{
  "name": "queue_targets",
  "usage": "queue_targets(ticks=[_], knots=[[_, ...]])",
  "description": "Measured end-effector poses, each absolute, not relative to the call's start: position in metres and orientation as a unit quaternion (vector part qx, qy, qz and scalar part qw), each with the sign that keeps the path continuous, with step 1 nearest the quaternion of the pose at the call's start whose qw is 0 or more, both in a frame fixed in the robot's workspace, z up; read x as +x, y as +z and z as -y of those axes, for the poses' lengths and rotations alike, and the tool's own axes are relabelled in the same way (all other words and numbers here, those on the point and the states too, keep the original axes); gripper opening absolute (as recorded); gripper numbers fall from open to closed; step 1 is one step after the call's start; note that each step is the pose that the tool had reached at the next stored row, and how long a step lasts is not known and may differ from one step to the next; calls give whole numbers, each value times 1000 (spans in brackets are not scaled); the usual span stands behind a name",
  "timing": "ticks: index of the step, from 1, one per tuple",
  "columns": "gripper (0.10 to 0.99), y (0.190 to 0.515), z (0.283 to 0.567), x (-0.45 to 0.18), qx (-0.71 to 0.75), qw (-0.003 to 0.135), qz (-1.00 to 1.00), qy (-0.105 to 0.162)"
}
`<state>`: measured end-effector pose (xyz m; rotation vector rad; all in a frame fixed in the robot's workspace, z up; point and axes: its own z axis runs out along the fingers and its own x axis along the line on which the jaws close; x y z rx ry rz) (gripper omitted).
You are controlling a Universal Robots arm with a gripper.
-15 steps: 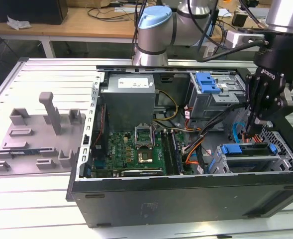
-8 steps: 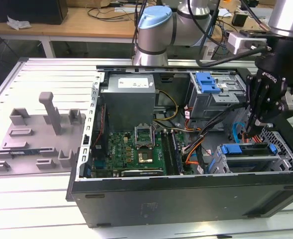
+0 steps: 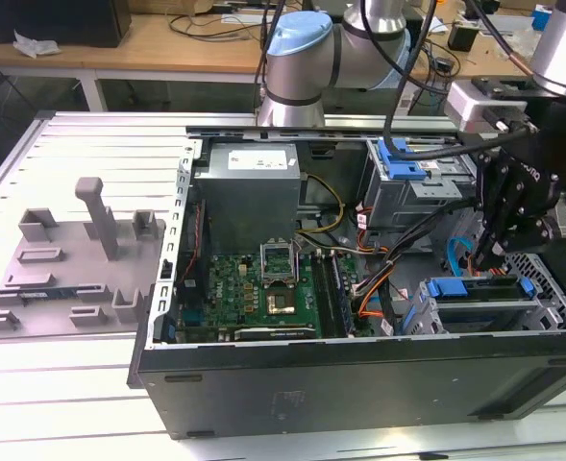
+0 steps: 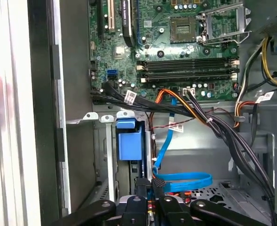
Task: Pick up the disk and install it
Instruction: 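Insert the second disk wire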
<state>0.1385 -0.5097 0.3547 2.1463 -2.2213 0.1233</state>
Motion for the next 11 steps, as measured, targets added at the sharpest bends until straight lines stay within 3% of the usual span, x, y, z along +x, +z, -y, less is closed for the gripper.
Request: queue_targets(ticks=[5, 11], knots=[[161, 354, 513, 138, 709, 21, 704, 38], [161, 352, 526, 138, 709, 1, 705, 19]])
